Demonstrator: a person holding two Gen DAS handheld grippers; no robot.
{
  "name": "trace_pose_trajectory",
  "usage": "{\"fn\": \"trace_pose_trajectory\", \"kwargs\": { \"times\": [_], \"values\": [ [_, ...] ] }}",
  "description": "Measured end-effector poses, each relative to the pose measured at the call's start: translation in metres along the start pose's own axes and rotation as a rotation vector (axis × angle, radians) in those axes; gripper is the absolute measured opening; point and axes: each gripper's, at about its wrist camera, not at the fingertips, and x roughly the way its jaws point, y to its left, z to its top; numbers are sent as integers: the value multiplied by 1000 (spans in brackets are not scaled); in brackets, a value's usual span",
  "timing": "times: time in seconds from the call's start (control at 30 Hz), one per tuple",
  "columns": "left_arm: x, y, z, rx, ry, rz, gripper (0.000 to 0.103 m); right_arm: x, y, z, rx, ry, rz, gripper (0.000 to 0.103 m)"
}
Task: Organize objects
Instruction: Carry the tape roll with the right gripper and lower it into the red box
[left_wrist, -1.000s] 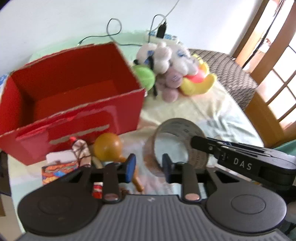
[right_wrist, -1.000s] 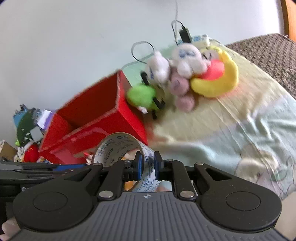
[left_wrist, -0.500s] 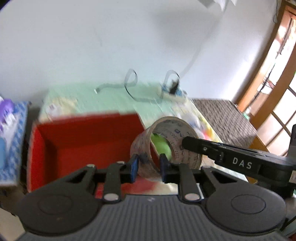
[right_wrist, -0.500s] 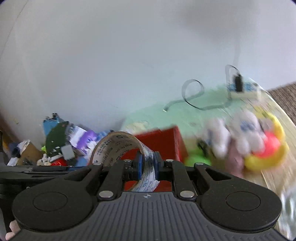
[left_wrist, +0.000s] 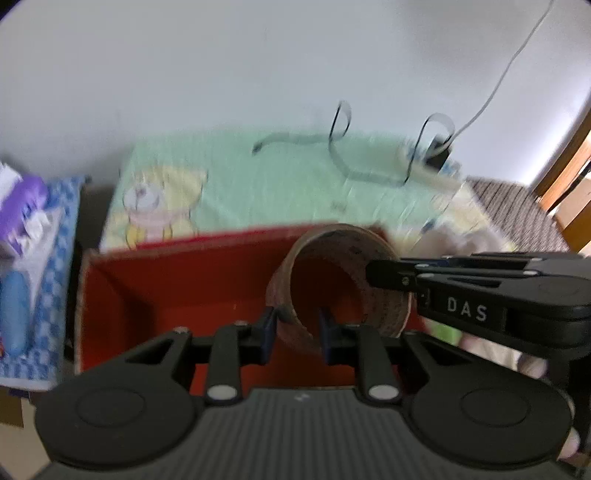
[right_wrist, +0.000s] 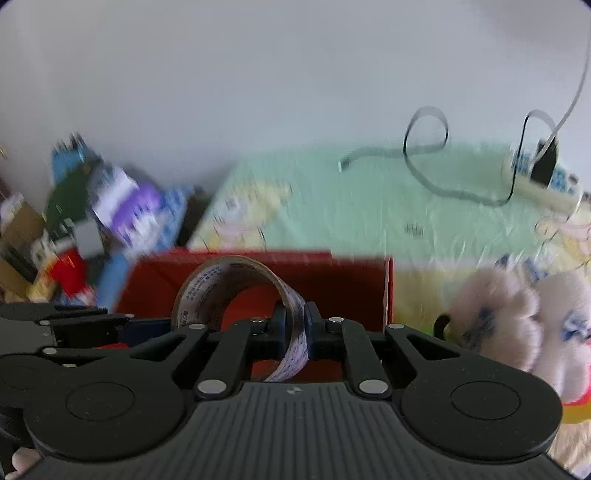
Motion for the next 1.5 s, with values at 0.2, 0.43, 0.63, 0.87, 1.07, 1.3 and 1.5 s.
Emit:
{"fn": "trace_pose_trajectory", "kwargs": {
  "times": [0.2, 0.43, 0.63, 0.87, 1.07, 1.3, 1.5],
  "values": [
    [61, 12, -6, -2, 154, 19, 19, 40, 1, -8, -65, 101, -72, 11],
    [89, 27, 0, -24, 201, 23, 21, 47, 10, -5, -166, 149, -105, 17],
    [85, 40, 0, 7, 182, 62, 32, 49, 9, 8, -178, 122, -137, 31],
    [78, 55, -6, 35, 92, 256, 30, 45, -6, 18, 11, 174, 75, 31],
    [85, 59, -5, 5, 115, 328, 32, 71, 19, 4, -6, 299, 126, 32],
    [86, 62, -4, 2, 123, 341, 32, 94, 22, -5, -37, 338, 27, 30],
    [86, 59, -4, 16, 119, 363, 32, 98, 7, -7, -10, 294, 10, 17]
  ]
}}
